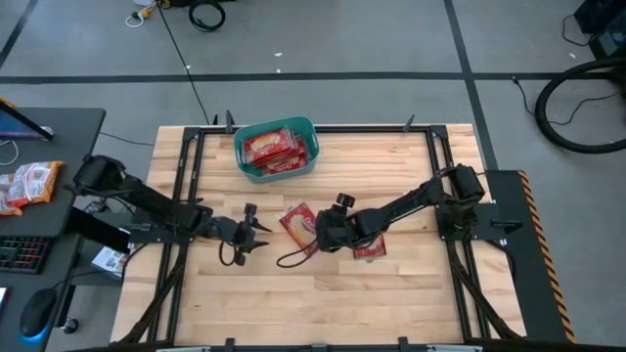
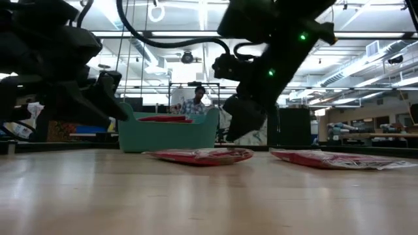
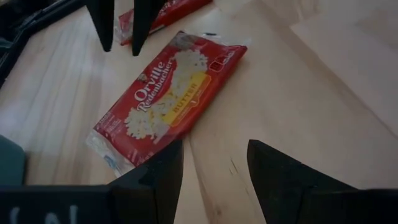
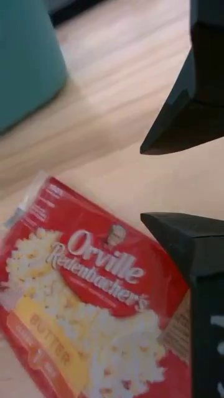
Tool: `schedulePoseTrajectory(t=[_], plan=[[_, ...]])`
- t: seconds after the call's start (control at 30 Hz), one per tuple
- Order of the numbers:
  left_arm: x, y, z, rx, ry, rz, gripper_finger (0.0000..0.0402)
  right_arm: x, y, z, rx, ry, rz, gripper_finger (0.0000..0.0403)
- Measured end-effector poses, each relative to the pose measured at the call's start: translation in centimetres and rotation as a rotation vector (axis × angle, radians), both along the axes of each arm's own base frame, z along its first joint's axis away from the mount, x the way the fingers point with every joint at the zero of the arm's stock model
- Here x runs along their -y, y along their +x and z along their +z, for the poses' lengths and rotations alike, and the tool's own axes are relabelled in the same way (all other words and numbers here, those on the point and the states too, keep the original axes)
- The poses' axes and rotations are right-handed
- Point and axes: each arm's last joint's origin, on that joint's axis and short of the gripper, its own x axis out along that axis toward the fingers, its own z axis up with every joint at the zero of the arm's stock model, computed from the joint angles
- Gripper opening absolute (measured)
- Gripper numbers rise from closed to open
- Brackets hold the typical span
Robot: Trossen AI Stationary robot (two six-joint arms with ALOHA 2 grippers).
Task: Sort popcorn bags into baskets
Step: Put the red popcorn bag into the blue container
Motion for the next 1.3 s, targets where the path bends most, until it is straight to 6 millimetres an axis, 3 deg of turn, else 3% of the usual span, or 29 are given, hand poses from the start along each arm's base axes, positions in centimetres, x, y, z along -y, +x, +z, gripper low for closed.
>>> schedulePoseTrajectory(t=[0.17, 0.43, 0.73, 0.93, 1.1, 1.3], plan=[[0.2, 1.0, 0.0, -0.042, 0.035, 0.019, 0.0181, -0.1, -0.5, -0.9, -0.01, 0.087, 0.013, 0.0166], [0.4, 1.4, -1.1, -0.108, 0.165, -0.05, 0.0181, -2.3, 0.9, -2.3, 0.085, 0.357, 0.312, 0.0166], [0.5, 1.5, -1.8, -0.135, 0.208, -0.079, 0.0181, -3.0, 0.4, -1.2, 0.12, 0.201, 0.243, 0.0166], [0.7, 1.7, -1.6, -0.106, 0.102, -0.058, 0.0181, -3.1, 0.2, -0.1, 0.157, 0.107, 0.212, 0.0166], [0.9, 1.6, -1.6, -0.1, 0.111, -0.058, 0.0181, -3.7, 0.6, -0.2, 0.125, 0.044, 0.369, 0.0166], [-0.2, 2.0, -1.3, -0.06, 0.119, 0.083, 0.0181, -4.4, 1.9, -0.7, 0.189, -0.05, 0.478, 0.0174]])
